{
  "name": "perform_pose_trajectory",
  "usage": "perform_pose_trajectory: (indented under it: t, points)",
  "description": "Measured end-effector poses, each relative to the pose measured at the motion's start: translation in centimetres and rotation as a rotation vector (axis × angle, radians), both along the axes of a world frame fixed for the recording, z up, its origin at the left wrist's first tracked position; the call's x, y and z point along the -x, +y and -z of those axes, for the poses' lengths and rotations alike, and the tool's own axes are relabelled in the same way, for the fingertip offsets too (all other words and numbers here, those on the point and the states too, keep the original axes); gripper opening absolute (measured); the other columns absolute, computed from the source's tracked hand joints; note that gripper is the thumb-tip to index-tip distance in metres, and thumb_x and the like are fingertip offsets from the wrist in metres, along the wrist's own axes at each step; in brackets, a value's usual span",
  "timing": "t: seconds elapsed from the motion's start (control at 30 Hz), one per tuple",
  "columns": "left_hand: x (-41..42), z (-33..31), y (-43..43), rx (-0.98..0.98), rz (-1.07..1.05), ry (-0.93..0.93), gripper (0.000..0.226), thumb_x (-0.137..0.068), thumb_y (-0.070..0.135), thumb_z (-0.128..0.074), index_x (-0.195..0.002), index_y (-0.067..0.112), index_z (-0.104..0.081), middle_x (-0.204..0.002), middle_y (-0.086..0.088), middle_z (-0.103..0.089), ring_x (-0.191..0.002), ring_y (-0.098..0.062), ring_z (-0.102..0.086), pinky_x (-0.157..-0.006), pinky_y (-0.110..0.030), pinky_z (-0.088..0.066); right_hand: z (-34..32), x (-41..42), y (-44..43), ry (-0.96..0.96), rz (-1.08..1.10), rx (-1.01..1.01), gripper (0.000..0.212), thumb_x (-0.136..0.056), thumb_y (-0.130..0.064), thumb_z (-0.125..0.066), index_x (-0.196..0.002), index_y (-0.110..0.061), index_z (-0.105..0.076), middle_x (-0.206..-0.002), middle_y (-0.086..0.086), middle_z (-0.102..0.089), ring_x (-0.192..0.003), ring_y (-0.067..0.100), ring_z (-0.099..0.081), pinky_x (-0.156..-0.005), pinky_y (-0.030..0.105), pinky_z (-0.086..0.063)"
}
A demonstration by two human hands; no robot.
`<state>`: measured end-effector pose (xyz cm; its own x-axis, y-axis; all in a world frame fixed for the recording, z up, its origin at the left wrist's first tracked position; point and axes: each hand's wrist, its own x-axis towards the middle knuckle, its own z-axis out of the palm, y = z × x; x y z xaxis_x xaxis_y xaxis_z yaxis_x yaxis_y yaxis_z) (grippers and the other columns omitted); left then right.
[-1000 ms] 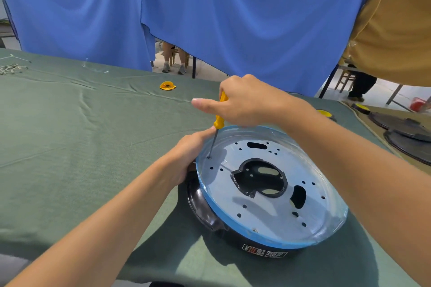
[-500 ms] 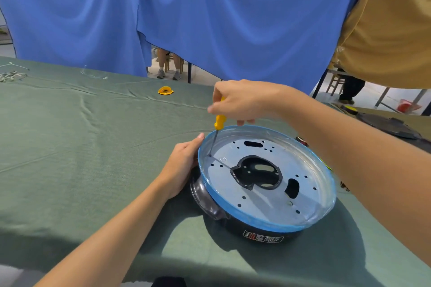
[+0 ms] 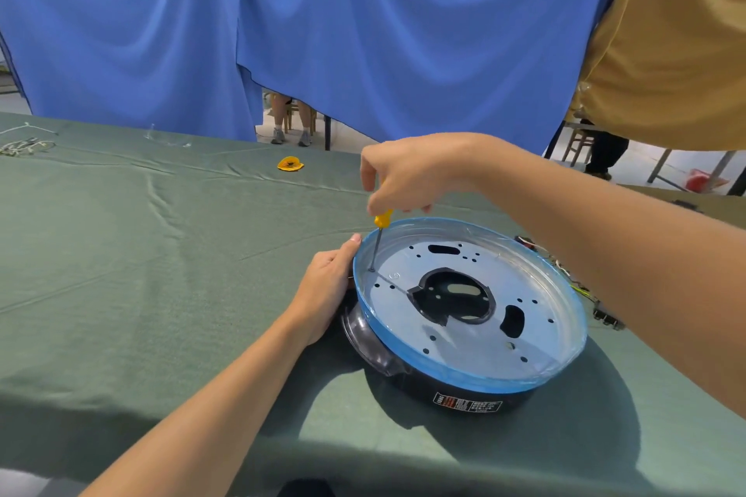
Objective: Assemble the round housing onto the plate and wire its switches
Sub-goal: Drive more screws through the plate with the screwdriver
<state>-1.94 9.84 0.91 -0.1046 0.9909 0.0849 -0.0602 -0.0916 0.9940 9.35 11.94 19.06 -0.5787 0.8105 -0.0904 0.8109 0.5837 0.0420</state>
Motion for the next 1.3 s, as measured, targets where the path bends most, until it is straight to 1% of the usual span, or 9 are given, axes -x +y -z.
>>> perform_pose_trajectory:
  t: [0.17, 0.27, 0.4, 0.5, 0.63, 0.77, 0.97, 1.1, 1.3]
  points:
    - [0.1, 0.3, 0.4, 0.003, -0.004, 0.008, 0.051, -0.102, 0.045, -0.046, -0.076, 0.015, -0.079, -0.08, -0.009, -0.076, -0.072, -0.017, -0.071, -0.067, -0.026, -0.052, 1.1, -0.4, 0.8, 0.104, -0.068, -0.215, 0.018, -0.091, -0.013, -0.055, -0.074, -0.007, -0.058, -0.052, 0.006, -0.061, -0.053, 0.022, -0.067, -0.051, 0.032, -0.055]
    - [0.1, 0.4, 0.5, 0.001, -0.005, 0.003, 0.051, -0.102, 0.045, -0.046, -0.073, 0.018, -0.079, -0.08, -0.009, -0.076, -0.073, -0.017, -0.071, -0.07, -0.03, -0.051, 2.5, -0.3, 1.0, 0.142, 0.003, -0.296, 0.043, -0.101, -0.031, -0.046, -0.064, -0.014, -0.033, -0.062, 0.005, -0.041, -0.057, 0.027, -0.044, -0.053, 0.035, -0.038]
    - [0.1, 0.6, 0.6, -0.009, -0.006, 0.008, 0.05, -0.102, 0.045, -0.046, -0.076, 0.017, -0.08, -0.081, -0.008, -0.077, -0.074, -0.016, -0.072, -0.072, -0.03, -0.05, 2.1, 0.0, 0.7, 0.084, 0.097, -0.171, 0.042, -0.098, -0.054, -0.039, -0.084, -0.015, -0.048, -0.076, 0.004, -0.049, -0.068, 0.022, -0.046, -0.058, 0.033, -0.037]
    - [0.2, 0.8, 0.8, -0.007, -0.017, 0.023, 0.051, -0.102, 0.045, -0.046, -0.072, 0.02, -0.079, -0.079, -0.006, -0.076, -0.073, -0.015, -0.071, -0.074, -0.032, -0.051, 0.3, -0.3, 0.0, 0.095, 0.026, 0.062, 0.019, -0.09, -0.028, -0.055, -0.103, -0.015, -0.058, -0.083, 0.004, -0.065, -0.054, 0.011, -0.057, -0.044, 0.018, -0.043]
    - [0.3, 1.0, 1.0, -0.014, -0.024, 0.045, 0.054, -0.101, 0.047, -0.046, -0.076, 0.01, -0.077, -0.081, -0.013, -0.075, -0.073, -0.018, -0.07, -0.08, -0.039, -0.053, 0.6, -0.7, -0.1, 0.107, -0.083, -0.072, 0.012, -0.087, -0.009, -0.057, -0.086, -0.02, -0.063, -0.066, -0.003, -0.069, -0.053, 0.007, -0.066, -0.051, 0.021, -0.047]
    - [0.3, 1.1, 1.0, -0.011, -0.013, 0.055, 0.055, -0.101, 0.048, -0.045, -0.075, 0.012, -0.077, -0.08, -0.01, -0.076, -0.072, -0.018, -0.07, -0.074, -0.034, -0.052, 1.6, -0.7, 0.6, 0.108, -0.054, -0.169, 0.023, -0.098, -0.029, -0.053, -0.089, -0.009, -0.061, -0.062, 0.005, -0.068, -0.044, 0.009, -0.062, -0.052, 0.026, -0.05]
    - [0.3, 1.0, 1.0, -0.015, -0.018, 0.058, 0.061, -0.1, 0.05, -0.046, -0.087, -0.004, -0.071, -0.089, -0.027, -0.07, -0.077, -0.026, -0.066, -0.089, -0.05, -0.052, 0.5, -1.3, 0.0, 0.003, -0.037, 0.016, 0.029, -0.091, -0.035, -0.059, -0.115, -0.023, -0.048, -0.108, -0.002, -0.056, -0.093, 0.02, -0.059, -0.078, 0.037, -0.051]
    - [0.3, 1.0, 0.9, -0.014, -0.019, 0.066, 0.058, -0.1, 0.05, -0.046, -0.085, 0.002, -0.075, -0.088, -0.022, -0.073, -0.081, -0.027, -0.068, -0.092, -0.051, -0.051, 0.6, -1.4, 0.0, 0.084, -0.163, -0.114, 0.012, -0.089, -0.018, -0.062, -0.082, -0.027, -0.058, -0.075, -0.01, -0.058, -0.069, 0.008, -0.058, -0.054, 0.025, -0.042]
    - [0.3, 1.0, 0.9, -0.006, -0.017, 0.077, 0.057, -0.101, 0.05, -0.045, -0.081, 0.006, -0.075, -0.087, -0.02, -0.074, -0.078, -0.025, -0.068, -0.089, -0.05, -0.052, 2.6, -0.6, 0.8, 0.153, -0.075, -0.326, 0.046, -0.1, -0.041, -0.049, -0.065, -0.012, -0.042, -0.067, 0.006, -0.048, -0.066, 0.03, -0.05, -0.053, 0.034, -0.037]
